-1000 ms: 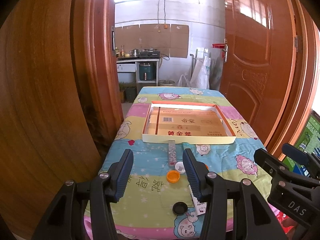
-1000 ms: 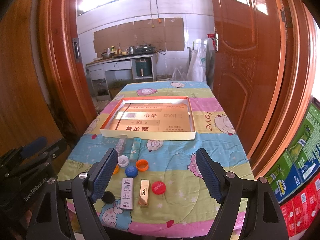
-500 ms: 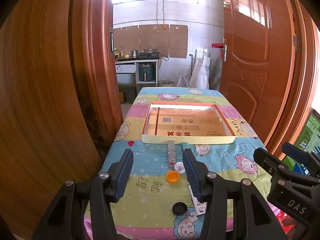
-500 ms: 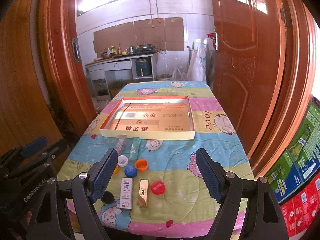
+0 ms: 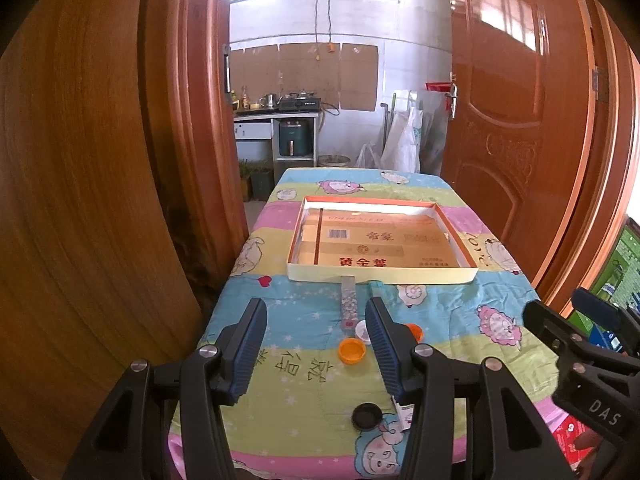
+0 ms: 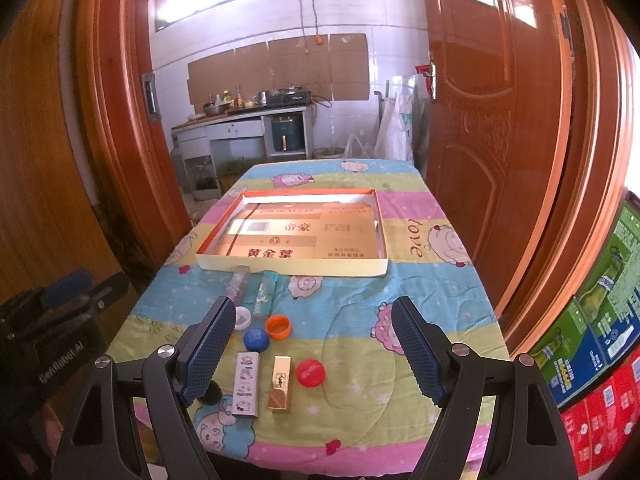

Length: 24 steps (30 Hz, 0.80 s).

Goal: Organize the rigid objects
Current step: 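Grasp the black cap with the left tool while the right tool grasps the red cap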

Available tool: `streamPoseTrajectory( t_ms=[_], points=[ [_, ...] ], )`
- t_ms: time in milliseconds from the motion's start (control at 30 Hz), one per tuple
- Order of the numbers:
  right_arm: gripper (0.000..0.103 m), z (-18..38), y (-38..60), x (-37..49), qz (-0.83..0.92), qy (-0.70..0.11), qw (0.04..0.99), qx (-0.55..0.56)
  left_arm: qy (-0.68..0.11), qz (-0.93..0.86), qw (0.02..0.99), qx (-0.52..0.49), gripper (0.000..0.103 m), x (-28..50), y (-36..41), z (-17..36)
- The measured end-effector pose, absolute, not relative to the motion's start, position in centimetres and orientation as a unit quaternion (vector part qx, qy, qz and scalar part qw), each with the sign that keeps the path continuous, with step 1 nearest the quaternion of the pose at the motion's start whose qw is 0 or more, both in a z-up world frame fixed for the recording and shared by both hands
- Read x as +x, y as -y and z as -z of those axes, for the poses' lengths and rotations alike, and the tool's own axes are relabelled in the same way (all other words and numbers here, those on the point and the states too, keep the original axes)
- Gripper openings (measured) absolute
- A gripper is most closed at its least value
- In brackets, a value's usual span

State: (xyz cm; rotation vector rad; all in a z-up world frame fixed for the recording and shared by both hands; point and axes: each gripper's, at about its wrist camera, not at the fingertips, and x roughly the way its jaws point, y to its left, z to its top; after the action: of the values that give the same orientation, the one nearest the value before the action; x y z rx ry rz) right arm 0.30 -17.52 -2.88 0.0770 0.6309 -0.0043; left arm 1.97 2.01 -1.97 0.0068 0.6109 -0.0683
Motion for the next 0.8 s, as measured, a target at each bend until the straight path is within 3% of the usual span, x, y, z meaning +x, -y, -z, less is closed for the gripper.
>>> streamPoseTrajectory(
  t_ms=[333, 800],
  points=[
    [0.081, 7.1, 19.2, 0.8, -0.01, -0.343, 0.938, 0.051, -0.334, 0.082, 0.939, -0.003, 0.051, 2.8, -3.3, 6.2],
    [0.081, 12.5, 20.7, 1.7, -0.022, -0.389, 0.919, 0.066, -0.397, 0.171, 0.899, 0.073, 0.051, 1.3, 1.2, 14.9]
  ],
)
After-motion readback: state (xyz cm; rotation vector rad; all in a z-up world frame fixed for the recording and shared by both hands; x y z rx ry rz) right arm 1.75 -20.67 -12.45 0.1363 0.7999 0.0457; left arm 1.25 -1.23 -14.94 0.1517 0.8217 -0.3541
